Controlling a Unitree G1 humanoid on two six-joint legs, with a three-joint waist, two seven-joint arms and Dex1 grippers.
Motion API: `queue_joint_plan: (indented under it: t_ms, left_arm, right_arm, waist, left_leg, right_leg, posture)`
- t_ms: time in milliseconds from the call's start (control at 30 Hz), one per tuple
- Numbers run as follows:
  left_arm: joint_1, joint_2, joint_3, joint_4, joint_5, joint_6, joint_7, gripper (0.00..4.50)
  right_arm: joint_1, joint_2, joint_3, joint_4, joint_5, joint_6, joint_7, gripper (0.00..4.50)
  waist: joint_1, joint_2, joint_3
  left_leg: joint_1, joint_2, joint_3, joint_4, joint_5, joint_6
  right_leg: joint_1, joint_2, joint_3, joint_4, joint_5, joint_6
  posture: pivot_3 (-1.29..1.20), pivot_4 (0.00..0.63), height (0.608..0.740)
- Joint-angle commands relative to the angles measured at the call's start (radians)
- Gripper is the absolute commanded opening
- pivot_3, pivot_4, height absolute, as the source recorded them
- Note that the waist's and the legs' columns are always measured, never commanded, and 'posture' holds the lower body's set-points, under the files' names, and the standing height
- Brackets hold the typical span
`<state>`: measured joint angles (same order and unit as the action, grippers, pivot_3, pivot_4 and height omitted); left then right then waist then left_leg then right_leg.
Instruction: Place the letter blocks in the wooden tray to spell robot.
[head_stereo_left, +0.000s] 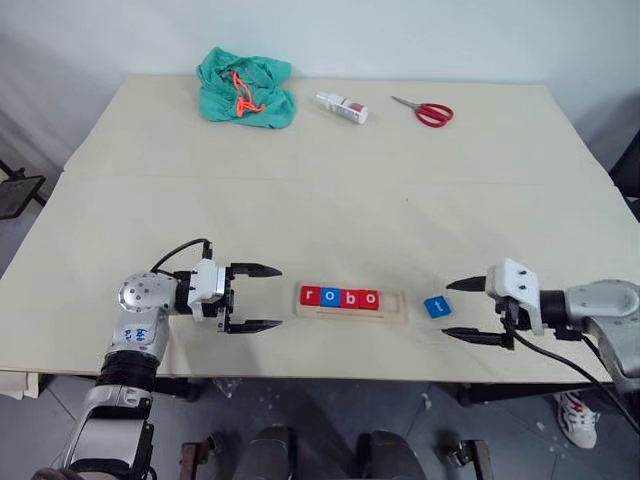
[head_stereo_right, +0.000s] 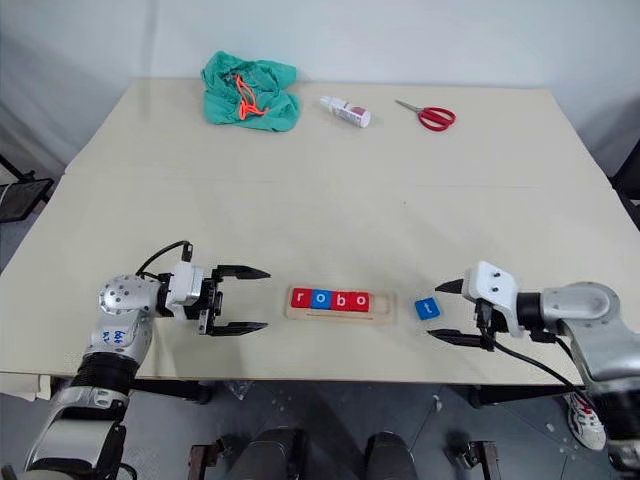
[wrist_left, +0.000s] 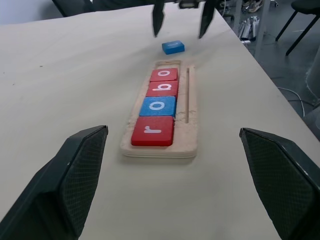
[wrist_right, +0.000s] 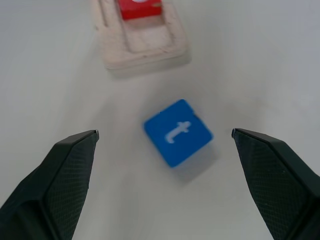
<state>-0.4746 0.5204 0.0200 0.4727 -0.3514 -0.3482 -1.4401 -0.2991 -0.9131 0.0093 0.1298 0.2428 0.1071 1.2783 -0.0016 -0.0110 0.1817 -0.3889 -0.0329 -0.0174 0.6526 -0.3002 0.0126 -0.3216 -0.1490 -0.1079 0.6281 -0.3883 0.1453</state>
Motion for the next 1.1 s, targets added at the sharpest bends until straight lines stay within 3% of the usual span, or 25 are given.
queue_joint_plan:
  t_ms: [33,267,300,367,600,800,933,1100]
  left_arm:
    - [0.018,0.017,0.016,-0.055,-0.023,0.014,0.01,4.5]
    - [0.032,0.028,0.022,-0.088,-0.024,0.032,0.025,4.5]
    - [0.033,0.028,0.022,-0.092,-0.024,0.033,0.028,4.5]
    - [0.038,0.03,0.024,-0.102,-0.025,0.037,0.033,4.5]
    - [0.052,0.033,0.026,-0.123,-0.027,0.042,0.049,4.5]
    - [0.048,0.028,0.02,-0.119,-0.025,0.038,0.058,4.5]
    - [0.047,0.021,0.017,-0.11,-0.023,0.032,0.058,4.5]
    - [0.038,0.004,0.008,-0.098,-0.017,0.029,0.057,4.5]
  right_arm:
    - [-0.057,0.013,0.03,0.078,-0.029,-0.082,0.038,4.47]
    - [-0.145,0.04,0.081,0.215,-0.068,-0.172,0.094,4.47]
    - [-0.148,0.04,0.087,0.228,-0.074,-0.186,0.104,4.29]
    - [-0.147,0.041,0.089,0.239,-0.072,-0.2,0.118,3.87]
    - [-0.142,0.047,0.08,0.238,-0.063,-0.2,0.115,1.47]
    - [-0.129,0.058,0.048,0.143,-0.015,-0.106,0.071,1.45]
    - [-0.071,0.074,0.009,-0.164,0.108,0.172,-0.029,1.45]
    - [-0.061,0.096,0.041,-0.297,0.116,0.293,-0.108,1.45]
  waist:
    - [0.001,0.0,0.0]
    - [0.001,0.0,0.0]
    - [0.001,0.0,0.0]
    - [0.001,0.0,0.0]
    - [0.001,0.0,0.0]
    - [0.001,0.0,0.0]
    - [0.001,0.0,0.0]
    - [0.003,0.0,0.0]
  left_leg:
    - [0.0,0.0,0.0,0.0,0.0,0.0]
    - [-0.001,0.0,0.0,0.002,0.0,0.0]
    - [-0.001,0.0,0.0,0.001,0.0,0.0]
    - [-0.001,0.0,0.0,0.001,0.0,0.0]
    - [-0.001,0.0,0.0,0.002,0.0,0.0]
    - [-0.001,0.0,0.0,0.002,0.0,0.0]
    - [-0.001,0.0,-0.001,0.001,0.0,0.0]
    - [-0.001,0.0,-0.002,0.001,0.0,0.0]
  right_leg:
    - [0.0,0.0,0.0,0.0,0.0,0.0]
    - [0.0,0.0,-0.001,0.0,0.0,0.0]
    - [0.0,0.0,-0.001,0.0,0.0,0.0]
    - [0.0,0.0,-0.001,0.0,0.0,0.0]
    - [0.0,0.0,-0.001,0.0,0.0,0.0]
    - [0.0,0.0,-0.001,0.0,0.0,0.0]
    - [0.0,0.0,-0.001,0.0,0.0,0.0]
    - [0.0,0.0,-0.001,0.0,0.0,0.0]
  posture:
    - [0.0,0.15,0.74]
    - [0.0,0.15,0.74]
    - [0.0,0.15,0.74]
    - [0.0,0.15,0.74]
    - [0.0,0.15,0.74]
    - [0.0,0.15,0.74]
    - [0.0,0.15,0.74]
    - [0.0,0.15,0.74]
